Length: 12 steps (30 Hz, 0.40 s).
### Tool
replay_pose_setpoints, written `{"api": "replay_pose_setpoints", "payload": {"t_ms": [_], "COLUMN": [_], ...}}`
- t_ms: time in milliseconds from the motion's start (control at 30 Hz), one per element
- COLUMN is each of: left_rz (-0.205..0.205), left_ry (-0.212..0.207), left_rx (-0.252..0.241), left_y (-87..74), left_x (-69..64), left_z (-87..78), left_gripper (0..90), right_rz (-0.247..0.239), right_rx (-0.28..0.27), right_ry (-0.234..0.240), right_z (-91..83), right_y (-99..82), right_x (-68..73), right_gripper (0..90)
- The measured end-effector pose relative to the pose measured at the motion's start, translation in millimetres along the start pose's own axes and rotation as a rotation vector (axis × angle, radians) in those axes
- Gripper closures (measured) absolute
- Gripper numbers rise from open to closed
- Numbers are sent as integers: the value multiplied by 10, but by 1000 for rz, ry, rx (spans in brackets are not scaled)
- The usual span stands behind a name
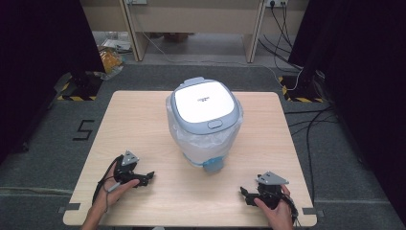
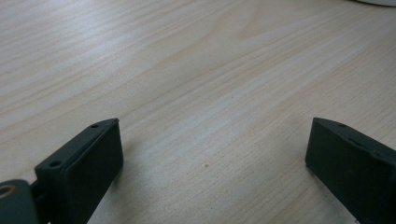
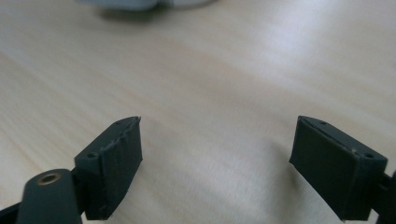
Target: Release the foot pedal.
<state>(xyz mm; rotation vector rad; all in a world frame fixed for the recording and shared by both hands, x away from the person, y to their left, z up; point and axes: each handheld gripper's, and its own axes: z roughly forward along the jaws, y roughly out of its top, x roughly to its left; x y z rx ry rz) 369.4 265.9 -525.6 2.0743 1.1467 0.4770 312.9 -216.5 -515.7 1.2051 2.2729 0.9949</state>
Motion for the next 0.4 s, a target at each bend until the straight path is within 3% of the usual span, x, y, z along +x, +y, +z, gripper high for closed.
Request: {"api": "replay_pose_setpoints", "payload": {"t_ms": [33,400], "left_rz": [0,-1], "left_ry": [0,1], "left_rx": [0,1], "left_y": [0,0], "left_x": [0,-1], "left_z": [0,-1], "left_gripper": [33,33], "right_rz": [-9,-16], "right_rx": [24,27], "right_ry": [4,10], "right_z": [18,35], "right_y": [-1,10], "right_x": [2,7], "right_gripper": [142,125]}}
